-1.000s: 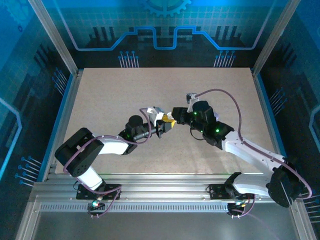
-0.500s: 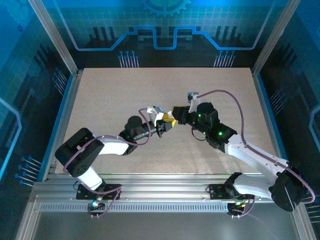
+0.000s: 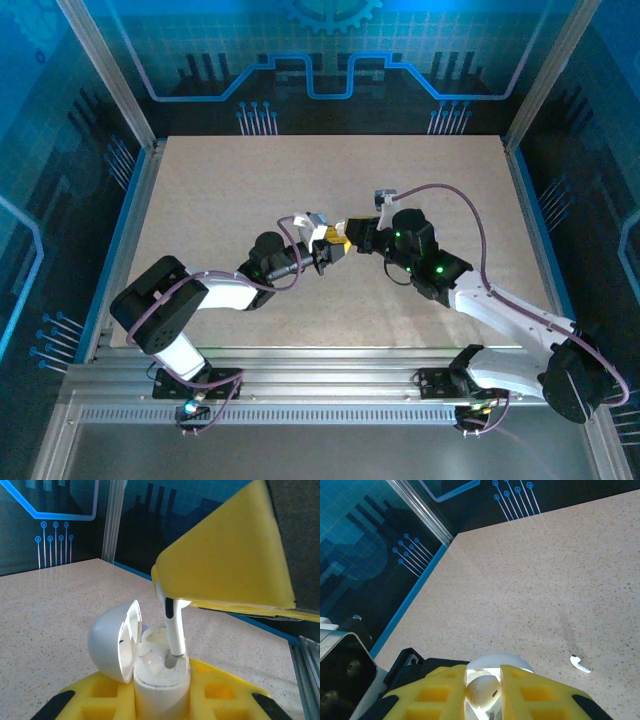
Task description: Insert the wireless bluetooth earbuds into the charging case
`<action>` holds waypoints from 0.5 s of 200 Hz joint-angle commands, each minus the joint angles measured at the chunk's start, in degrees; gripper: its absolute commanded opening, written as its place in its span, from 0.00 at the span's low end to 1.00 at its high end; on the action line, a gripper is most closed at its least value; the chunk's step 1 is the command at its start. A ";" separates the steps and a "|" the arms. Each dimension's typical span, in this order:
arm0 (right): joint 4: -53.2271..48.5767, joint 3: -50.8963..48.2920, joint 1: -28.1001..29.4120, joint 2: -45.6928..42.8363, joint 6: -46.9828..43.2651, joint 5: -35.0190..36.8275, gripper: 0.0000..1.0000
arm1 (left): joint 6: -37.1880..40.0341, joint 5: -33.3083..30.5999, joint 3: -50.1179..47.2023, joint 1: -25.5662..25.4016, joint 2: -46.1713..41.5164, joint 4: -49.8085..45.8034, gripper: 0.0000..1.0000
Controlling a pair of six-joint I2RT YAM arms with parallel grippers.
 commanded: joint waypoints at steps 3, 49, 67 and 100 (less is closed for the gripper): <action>1.40 -0.74 -0.47 -0.48 -1.10 1.05 0.22 | 0.89 0.56 0.74 -0.57 -2.15 3.98 0.16; 2.05 -1.01 -0.47 -0.04 -0.92 1.41 0.22 | 0.73 0.74 1.00 -0.52 -2.42 4.27 0.16; 2.31 -1.00 -0.47 0.12 -1.00 1.57 0.22 | 0.74 0.75 0.91 -0.52 -2.55 4.36 0.16; 2.10 -1.26 -0.48 0.53 -0.66 0.89 0.22 | 0.93 0.43 1.00 -0.55 -2.90 4.44 0.16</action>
